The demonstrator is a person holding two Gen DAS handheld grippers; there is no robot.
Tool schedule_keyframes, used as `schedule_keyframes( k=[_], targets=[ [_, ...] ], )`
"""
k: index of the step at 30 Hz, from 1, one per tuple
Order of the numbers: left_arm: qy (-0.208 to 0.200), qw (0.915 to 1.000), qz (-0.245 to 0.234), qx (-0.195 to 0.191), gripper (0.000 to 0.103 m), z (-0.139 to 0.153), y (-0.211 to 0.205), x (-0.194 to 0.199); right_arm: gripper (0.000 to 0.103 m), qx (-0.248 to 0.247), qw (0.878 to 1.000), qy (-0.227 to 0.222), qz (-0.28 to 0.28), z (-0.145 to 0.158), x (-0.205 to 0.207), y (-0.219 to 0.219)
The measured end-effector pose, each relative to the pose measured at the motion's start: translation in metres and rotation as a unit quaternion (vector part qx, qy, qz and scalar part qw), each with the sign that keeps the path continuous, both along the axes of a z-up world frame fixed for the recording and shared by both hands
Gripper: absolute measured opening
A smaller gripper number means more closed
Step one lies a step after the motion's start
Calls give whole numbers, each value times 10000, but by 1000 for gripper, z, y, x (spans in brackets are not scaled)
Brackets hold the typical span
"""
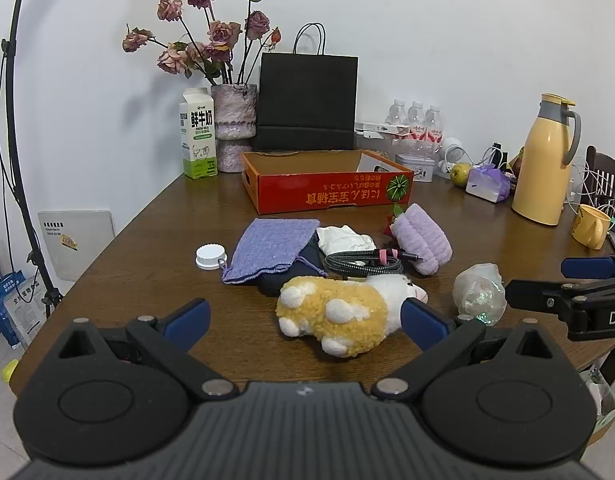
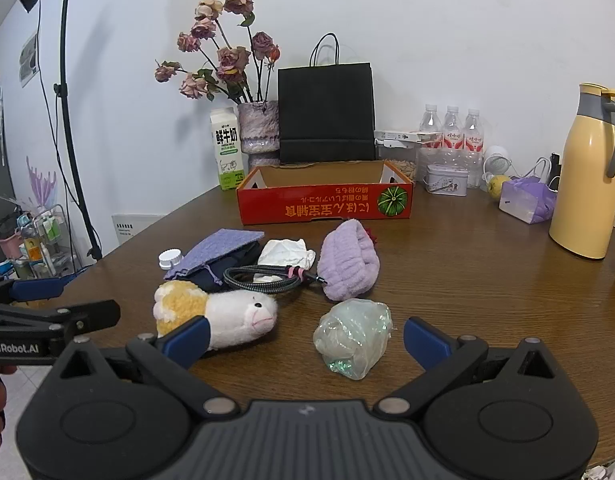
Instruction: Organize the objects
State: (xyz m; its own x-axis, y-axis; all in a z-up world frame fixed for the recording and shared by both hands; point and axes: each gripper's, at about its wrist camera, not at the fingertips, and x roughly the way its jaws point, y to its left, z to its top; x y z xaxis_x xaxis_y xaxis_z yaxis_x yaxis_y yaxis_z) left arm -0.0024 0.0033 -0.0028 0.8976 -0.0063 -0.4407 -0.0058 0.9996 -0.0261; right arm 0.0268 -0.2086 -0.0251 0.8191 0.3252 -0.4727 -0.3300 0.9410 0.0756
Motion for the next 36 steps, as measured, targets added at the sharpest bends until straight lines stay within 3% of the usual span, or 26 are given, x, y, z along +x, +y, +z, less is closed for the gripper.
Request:
schedule_keyframes(
  k=[36],
  targets=[
    [-131, 9999, 29, 86, 103, -5, -5, -3, 103, -26, 10000, 1, -17, -3, -1, 0]
  ],
)
